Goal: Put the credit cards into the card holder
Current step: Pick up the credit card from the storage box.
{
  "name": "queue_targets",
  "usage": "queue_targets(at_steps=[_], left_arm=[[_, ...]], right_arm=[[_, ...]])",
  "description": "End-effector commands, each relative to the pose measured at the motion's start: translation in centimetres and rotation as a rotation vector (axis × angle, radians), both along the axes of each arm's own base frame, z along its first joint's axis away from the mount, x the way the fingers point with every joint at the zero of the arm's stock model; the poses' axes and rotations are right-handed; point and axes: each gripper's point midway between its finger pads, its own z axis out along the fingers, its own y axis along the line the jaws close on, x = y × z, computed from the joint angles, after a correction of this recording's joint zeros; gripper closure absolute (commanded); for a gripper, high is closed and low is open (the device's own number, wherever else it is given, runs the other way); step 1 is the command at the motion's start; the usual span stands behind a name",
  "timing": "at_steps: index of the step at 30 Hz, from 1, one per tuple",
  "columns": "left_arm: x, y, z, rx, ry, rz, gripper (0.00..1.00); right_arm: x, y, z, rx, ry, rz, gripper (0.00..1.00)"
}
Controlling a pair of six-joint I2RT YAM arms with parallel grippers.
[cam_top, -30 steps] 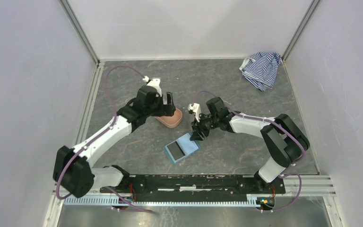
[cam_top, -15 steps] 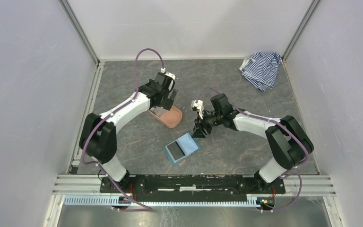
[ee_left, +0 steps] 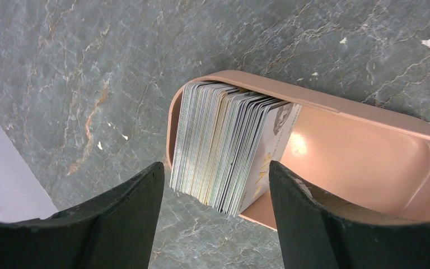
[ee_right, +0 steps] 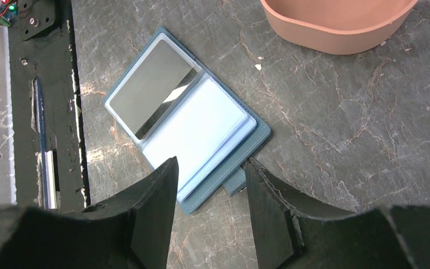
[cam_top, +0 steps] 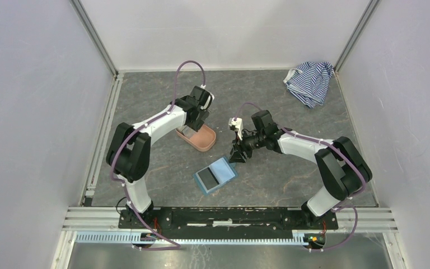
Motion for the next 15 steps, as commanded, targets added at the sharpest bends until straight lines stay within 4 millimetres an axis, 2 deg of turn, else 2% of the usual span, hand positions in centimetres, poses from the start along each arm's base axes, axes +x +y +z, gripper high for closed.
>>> queue_targets(at_steps=[1, 8, 15], left_arm=[[1.4, -1.2, 1.2, -0.014, -0.019, -0.081, 0.26], [1.2, -2.0, 0.2, -0.016, 0.003, -0.100, 0.29], [1.1, -2.0, -0.7, 0.034, 0.011, -0.092, 0.36]], right_arm=[[1.1, 0.7, 2.0, 0.048, -0.053, 0.018, 0.46], [0.9, 0.8, 1.9, 0.049, -0.043, 0.024, 0.46], [0.9, 0.8, 1.7, 0.049, -0.036, 0.027, 0.46]])
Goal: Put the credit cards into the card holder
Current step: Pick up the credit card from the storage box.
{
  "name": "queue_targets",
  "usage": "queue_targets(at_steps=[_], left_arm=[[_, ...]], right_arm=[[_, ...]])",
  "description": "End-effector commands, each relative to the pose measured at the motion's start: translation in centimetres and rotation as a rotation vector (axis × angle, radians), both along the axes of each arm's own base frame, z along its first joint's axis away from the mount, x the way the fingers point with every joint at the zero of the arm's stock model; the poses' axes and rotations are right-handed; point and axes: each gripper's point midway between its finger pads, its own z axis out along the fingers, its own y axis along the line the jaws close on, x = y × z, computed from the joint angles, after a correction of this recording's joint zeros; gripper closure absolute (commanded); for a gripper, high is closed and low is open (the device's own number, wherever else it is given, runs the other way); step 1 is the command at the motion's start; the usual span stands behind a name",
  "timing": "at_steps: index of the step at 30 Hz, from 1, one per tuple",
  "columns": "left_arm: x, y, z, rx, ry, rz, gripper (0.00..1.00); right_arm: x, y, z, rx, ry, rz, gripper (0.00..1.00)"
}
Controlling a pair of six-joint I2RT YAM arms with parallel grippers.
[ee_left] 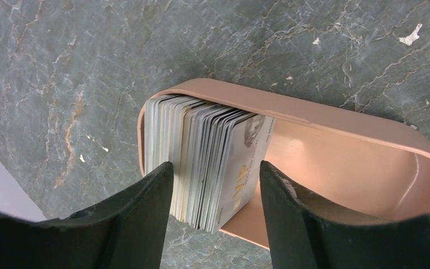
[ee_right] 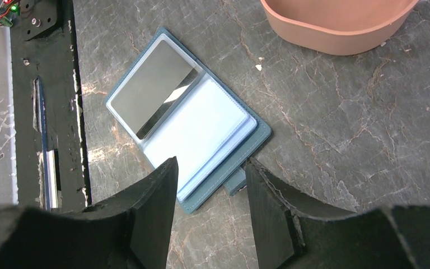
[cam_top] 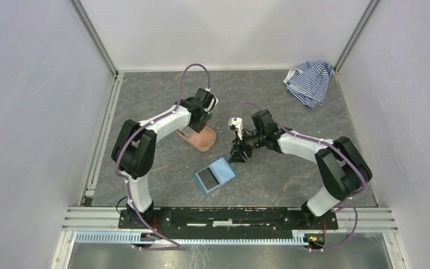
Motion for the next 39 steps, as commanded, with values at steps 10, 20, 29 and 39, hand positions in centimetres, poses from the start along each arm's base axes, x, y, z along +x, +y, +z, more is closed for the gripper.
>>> queue_targets(at_steps=[10, 20, 29, 39], left_arm=[[1.1, 0.1, 0.6, 0.113, -0.065, -0.014, 0.42], [1.2, 0.4, 1.0, 0.142, -0.093, -0.004, 0.48], [1.3, 0.8, 1.6, 0.165, -0.111, 0.004, 0.54], [1.4, 0.8, 2.5, 0.155, -0.129, 0.009, 0.61]], right_arm=[[0.7, 0.9, 1.6, 0.051, -0.028, 0.036, 0.46], [0.6, 0.9, 1.6, 0.057, -0.021, 0.041, 0.45], [0.6, 0.9, 1.6, 0.060, -0.019, 0.043, 0.45], [0.5, 0.9, 1.6, 0.061, -0.014, 0.045, 0.44]])
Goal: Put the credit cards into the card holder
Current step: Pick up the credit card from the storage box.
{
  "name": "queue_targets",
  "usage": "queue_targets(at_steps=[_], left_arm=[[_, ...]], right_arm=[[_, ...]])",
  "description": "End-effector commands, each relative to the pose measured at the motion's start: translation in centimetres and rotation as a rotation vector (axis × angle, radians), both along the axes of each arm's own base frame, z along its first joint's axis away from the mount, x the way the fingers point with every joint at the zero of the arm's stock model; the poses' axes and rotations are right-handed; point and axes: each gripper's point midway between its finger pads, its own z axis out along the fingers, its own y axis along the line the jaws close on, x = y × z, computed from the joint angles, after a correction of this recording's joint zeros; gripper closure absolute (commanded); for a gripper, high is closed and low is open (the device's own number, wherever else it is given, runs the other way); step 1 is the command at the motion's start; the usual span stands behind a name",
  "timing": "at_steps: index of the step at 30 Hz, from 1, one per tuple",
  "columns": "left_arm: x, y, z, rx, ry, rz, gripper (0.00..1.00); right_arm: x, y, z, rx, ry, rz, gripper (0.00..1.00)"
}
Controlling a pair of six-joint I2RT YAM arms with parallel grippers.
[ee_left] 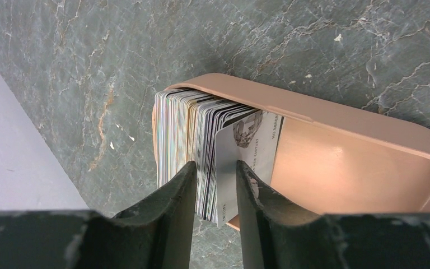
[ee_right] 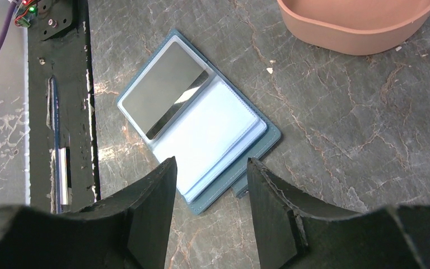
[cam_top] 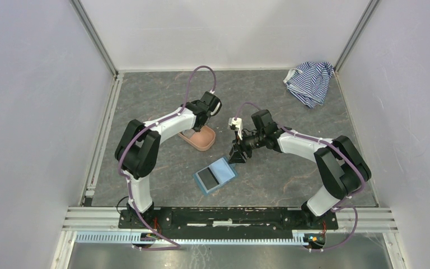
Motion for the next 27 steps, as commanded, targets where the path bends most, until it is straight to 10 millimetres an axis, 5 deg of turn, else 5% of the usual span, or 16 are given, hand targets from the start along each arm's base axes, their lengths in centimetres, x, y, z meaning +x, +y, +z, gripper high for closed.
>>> queue_targets(at_steps=[1, 27], left_arm=[[1.3, 0.3, 2.4, 0.014, -0.077, -0.003, 0.62], [-0.1, -1.0, 2.6, -0.074, -0.062, -0.011, 0.72]], right_arm=[[0.9, 0.7, 1.4, 0.040, -0.041, 0.020, 0.44], [0.9, 0.7, 1.6, 0.047, -0.039, 0.022, 0.43]])
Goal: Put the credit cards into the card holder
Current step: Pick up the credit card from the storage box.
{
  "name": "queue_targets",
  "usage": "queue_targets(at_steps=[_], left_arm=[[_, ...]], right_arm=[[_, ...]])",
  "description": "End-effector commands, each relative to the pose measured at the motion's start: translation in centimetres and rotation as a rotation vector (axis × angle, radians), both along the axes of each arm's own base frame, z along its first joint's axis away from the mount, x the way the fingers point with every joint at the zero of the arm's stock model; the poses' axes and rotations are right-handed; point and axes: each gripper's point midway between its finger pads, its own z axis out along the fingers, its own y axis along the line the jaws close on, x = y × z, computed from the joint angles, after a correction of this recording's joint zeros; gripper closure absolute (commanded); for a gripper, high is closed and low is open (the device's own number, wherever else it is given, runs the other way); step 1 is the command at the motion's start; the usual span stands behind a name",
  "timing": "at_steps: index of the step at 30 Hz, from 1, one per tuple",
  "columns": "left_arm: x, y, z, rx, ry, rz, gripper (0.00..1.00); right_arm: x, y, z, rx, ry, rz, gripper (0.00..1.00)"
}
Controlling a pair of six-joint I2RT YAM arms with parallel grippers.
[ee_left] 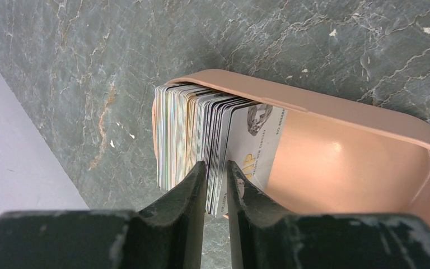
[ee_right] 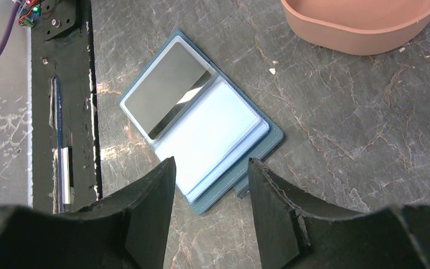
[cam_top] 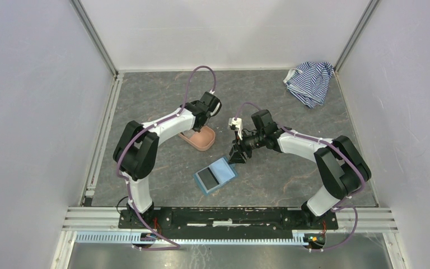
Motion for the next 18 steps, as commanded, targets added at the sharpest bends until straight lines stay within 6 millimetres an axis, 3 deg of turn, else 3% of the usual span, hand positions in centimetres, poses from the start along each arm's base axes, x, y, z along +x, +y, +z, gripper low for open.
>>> queue_targets(at_steps=[1, 12, 18], left_arm=[[0.2, -1.0, 2.3, -0.080, -0.056, -0.004, 0.71], [-0.1, -1.7, 2.1, -0.072, -0.078, -0.003, 0.47], [-0.1, -1.3, 0.5, -0.006, -0.075, 0.007, 0.46]], right_arm=[[1.0, 0.7, 1.5, 0.043, -0.041, 0.018, 0.43], [0.8, 0.8, 1.5, 0.052, -0.028, 0.029, 0.43], [0.7, 0.8, 1.5, 0.054, -0.023, 0.033, 0.42]])
